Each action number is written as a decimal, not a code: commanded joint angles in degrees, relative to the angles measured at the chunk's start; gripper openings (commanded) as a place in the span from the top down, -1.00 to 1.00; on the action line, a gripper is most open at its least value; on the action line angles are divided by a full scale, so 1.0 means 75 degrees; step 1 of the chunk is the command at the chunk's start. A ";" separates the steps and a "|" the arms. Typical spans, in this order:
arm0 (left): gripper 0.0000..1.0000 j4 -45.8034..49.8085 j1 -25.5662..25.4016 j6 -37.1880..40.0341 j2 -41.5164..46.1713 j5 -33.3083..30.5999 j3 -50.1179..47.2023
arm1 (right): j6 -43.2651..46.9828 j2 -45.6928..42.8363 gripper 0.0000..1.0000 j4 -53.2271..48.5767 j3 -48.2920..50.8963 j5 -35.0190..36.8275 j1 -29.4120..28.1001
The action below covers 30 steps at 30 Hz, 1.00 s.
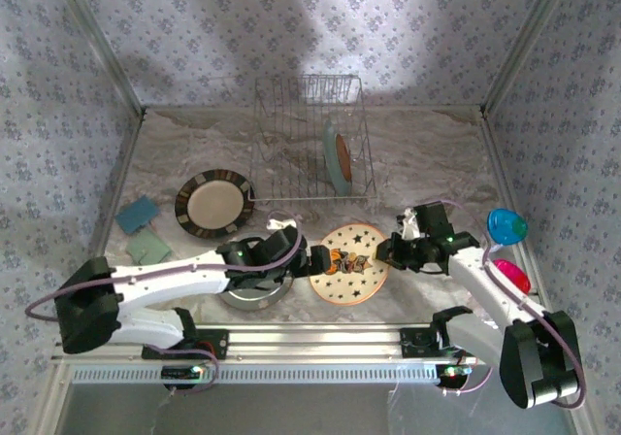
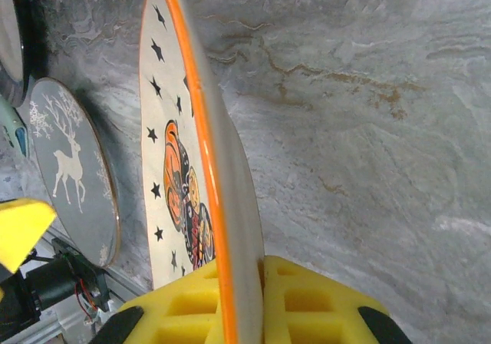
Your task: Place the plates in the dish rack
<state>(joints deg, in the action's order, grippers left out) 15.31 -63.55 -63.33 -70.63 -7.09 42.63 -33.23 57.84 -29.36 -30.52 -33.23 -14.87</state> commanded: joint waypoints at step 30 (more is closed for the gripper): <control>-0.99 0.1177 0.3306 0.2017 0.1642 0.2278 0.1088 | -0.0237 -0.0077 1.00 -0.2209 -0.5171 0.1805 -0.1918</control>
<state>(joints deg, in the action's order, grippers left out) 22.85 -41.06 -50.85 -59.24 6.85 47.46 -33.61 56.03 -48.21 -61.49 -23.29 -27.24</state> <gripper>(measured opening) 0.993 0.110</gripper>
